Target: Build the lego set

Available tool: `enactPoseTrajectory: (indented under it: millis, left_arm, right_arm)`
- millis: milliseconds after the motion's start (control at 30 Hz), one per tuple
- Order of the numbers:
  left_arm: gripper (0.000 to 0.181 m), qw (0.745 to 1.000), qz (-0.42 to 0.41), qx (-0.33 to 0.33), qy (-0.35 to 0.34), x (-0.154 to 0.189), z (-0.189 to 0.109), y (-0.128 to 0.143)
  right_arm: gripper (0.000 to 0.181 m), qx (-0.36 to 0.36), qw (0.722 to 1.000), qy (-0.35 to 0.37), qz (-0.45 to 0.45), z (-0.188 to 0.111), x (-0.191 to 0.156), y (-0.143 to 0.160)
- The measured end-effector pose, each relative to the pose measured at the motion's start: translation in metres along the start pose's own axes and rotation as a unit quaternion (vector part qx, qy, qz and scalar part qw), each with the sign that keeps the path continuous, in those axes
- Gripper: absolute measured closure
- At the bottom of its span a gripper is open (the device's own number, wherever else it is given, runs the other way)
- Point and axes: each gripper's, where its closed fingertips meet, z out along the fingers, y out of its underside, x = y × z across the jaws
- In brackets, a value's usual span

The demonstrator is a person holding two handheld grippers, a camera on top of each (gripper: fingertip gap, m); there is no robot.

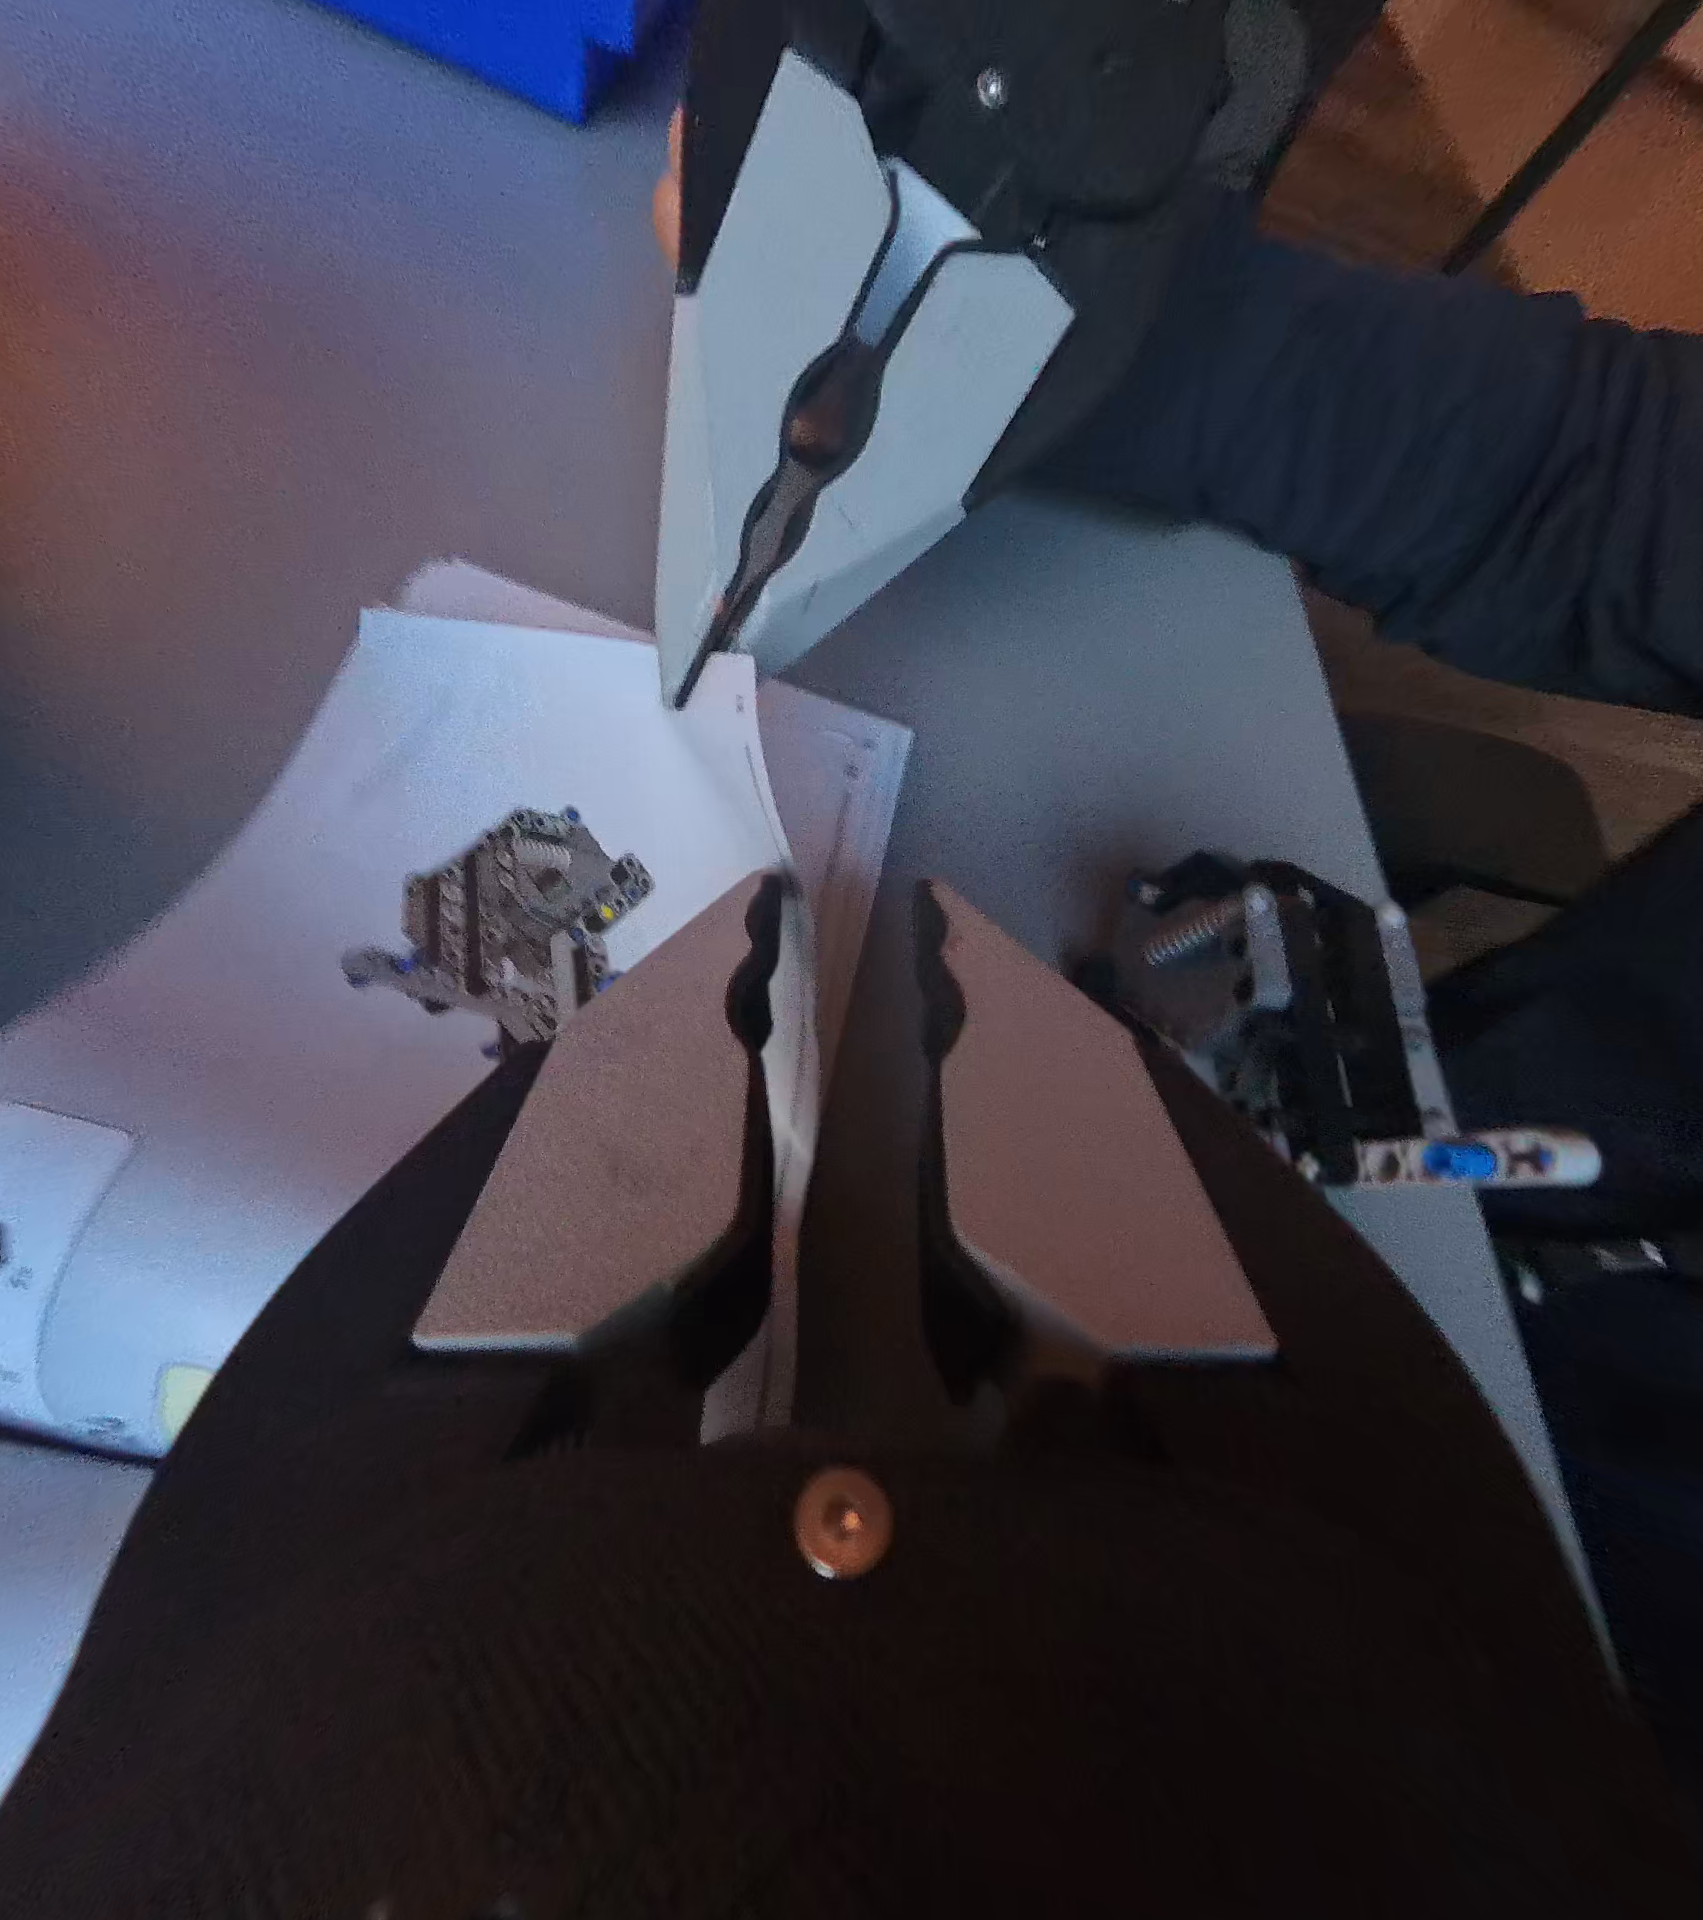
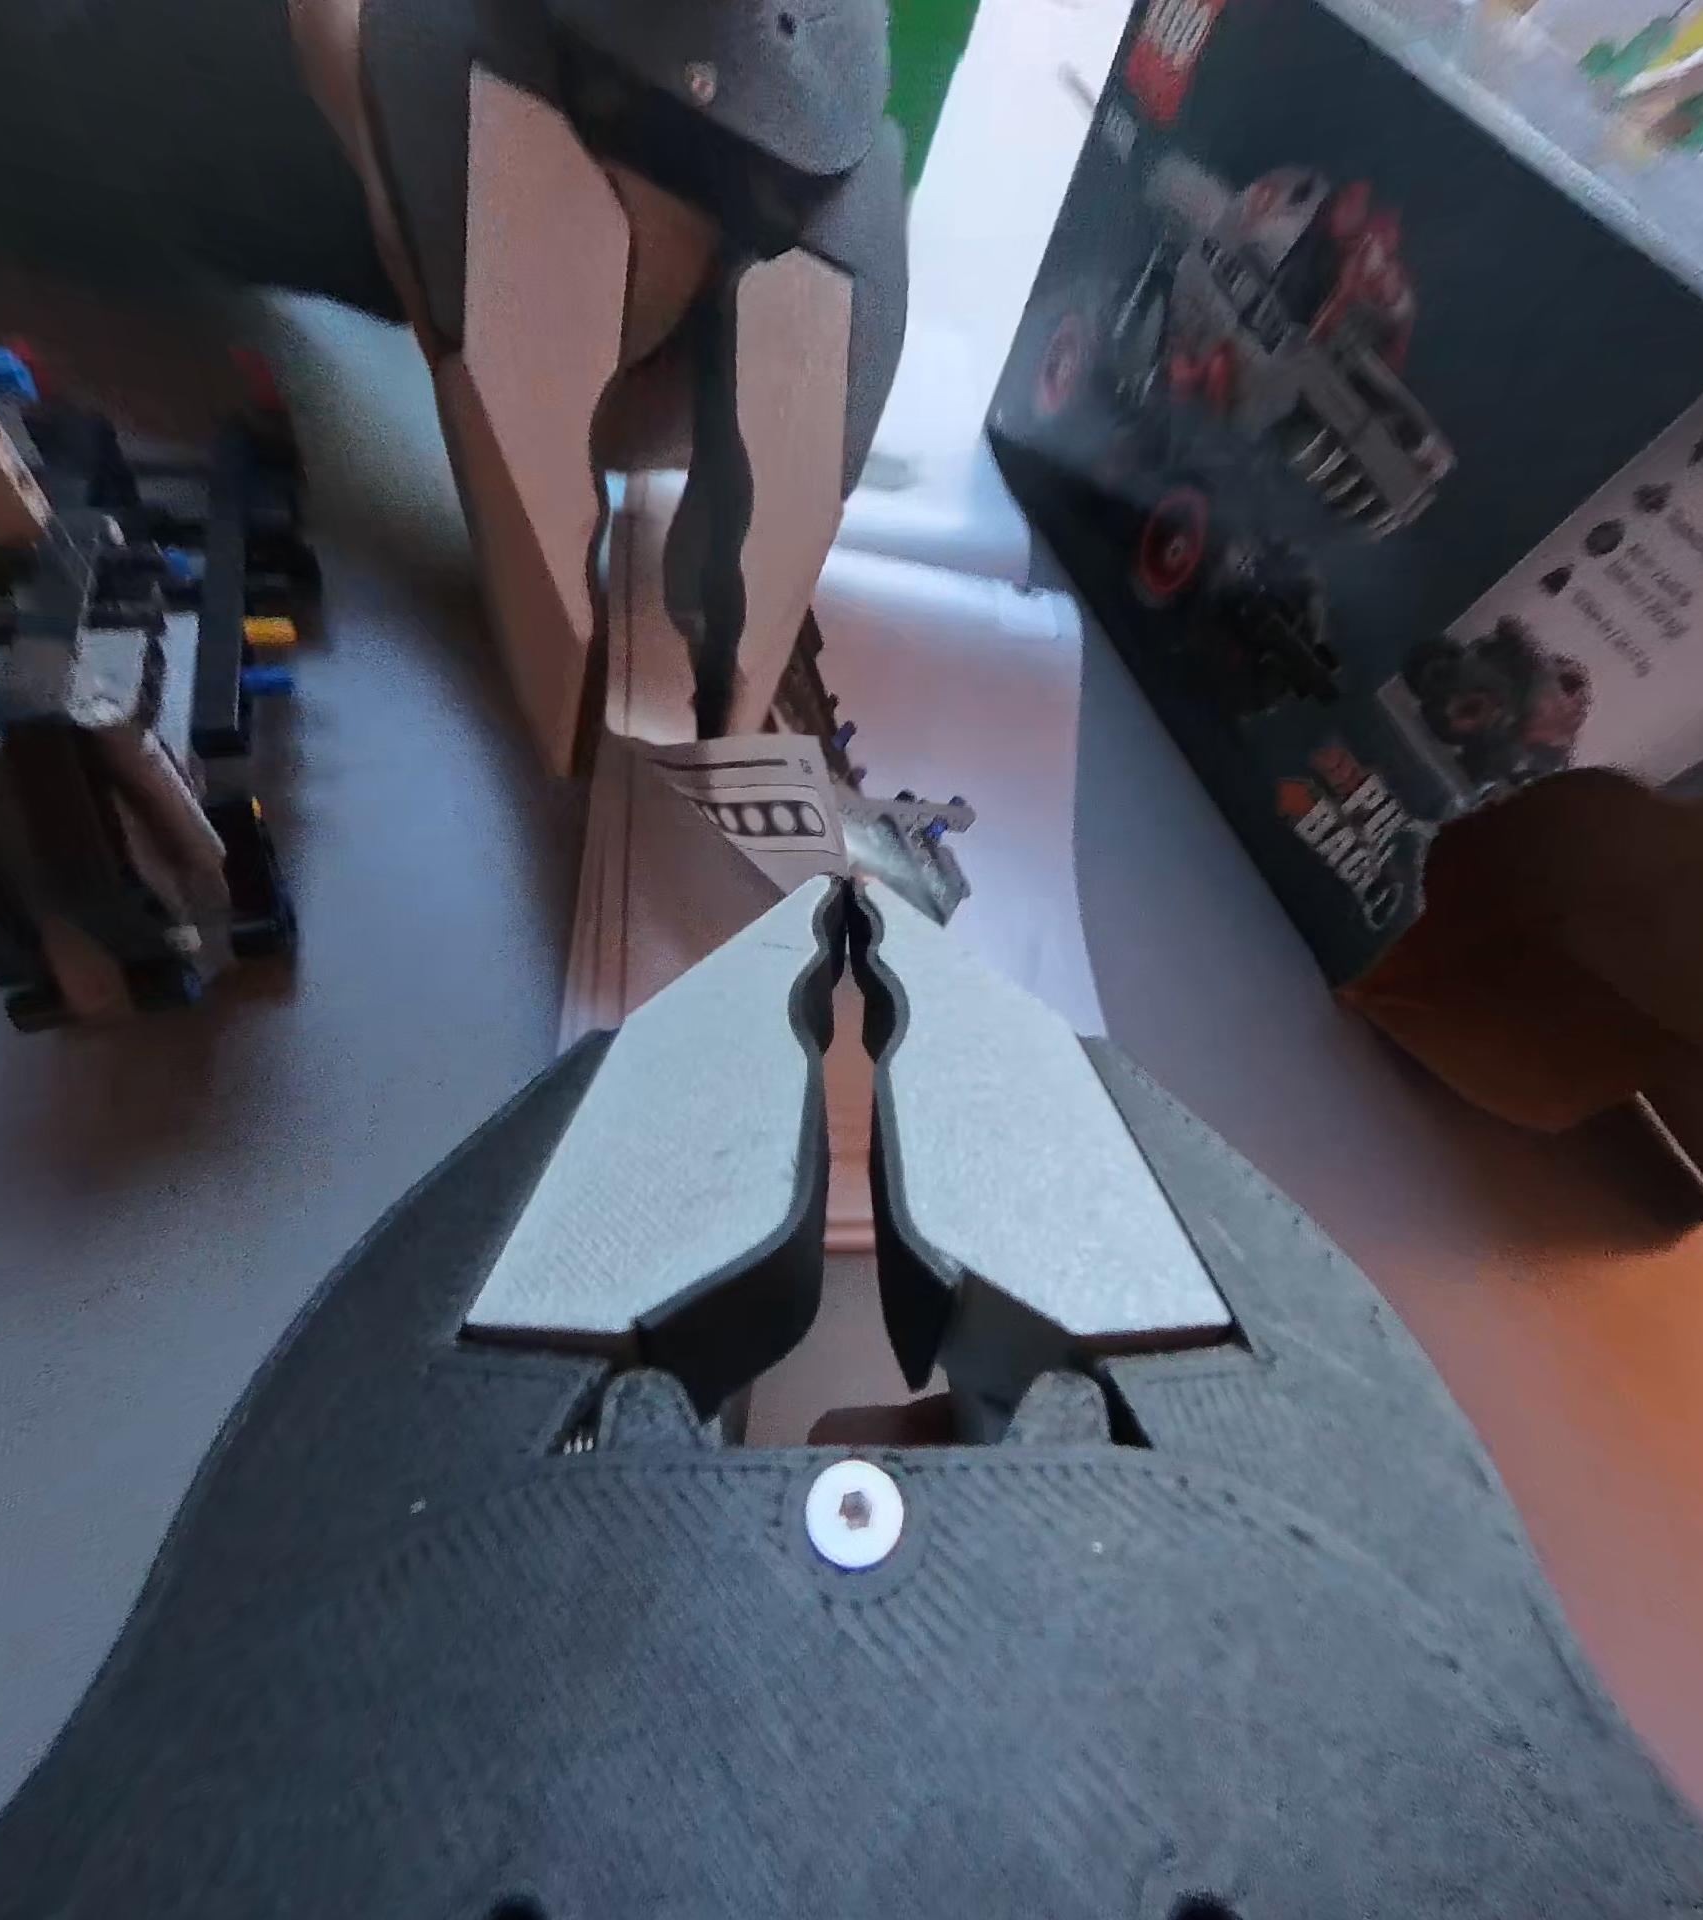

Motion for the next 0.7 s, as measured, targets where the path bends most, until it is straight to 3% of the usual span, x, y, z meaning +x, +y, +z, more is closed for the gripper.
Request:
enactPoseTrajectory:
  millis: [67, 133, 200, 267, 367, 433, 533, 700]
  left_arm:
    - [0.159, 0.997, 0.037, 0.006, -0.065, -0.008, -0.001, -0.011]
    - [0.181, 0.988, 0.077, -0.001, -0.133, -0.017, -0.006, -0.016]
    - [0.181, 0.981, 0.081, 0.015, -0.174, -0.022, -0.017, -0.024]
    - [0.181, 0.975, 0.068, 0.06, -0.203, -0.024, -0.034, -0.034]
    - [0.181, 0.954, 0.049, 0.122, -0.27, -0.031, -0.075, -0.037]
    - [0.181, 0.933, 0.035, 0.162, -0.32, -0.035, -0.106, -0.034]
    - [0.181, 0.9, -0.007, 0.206, -0.384, -0.042, -0.147, -0.017]
    - [0.181, 0.857, -0.085, 0.231, -0.453, -0.048, -0.187, 0.029]
  right_arm:
    - [0.181, 0.045, 0.999, 0.009, 0.005, -0.006, 0.002, -0.019]
    - [0.181, 0.074, 0.997, 0.014, 0.005, -0.01, 0.0, -0.034]
    - [0.177, 0.09, 0.994, 0.056, 0.006, -0.015, 0.011, -0.042]
    - [0.167, 0.109, 0.988, 0.104, 0.019, -0.025, 0.025, -0.047]
    - [0.169, 0.139, 0.984, 0.096, 0.057, -0.034, 0.027, -0.049]
    - [0.165, 0.114, 0.988, 0.058, 0.087, -0.024, 0.018, -0.04]
    - [0.161, 0.009, 0.995, -0.023, 0.101, 0.005, -0.012, -0.013]
    - [0.154, -0.124, 0.992, -0.012, 0.031, 0.035, -0.03, 0.02]
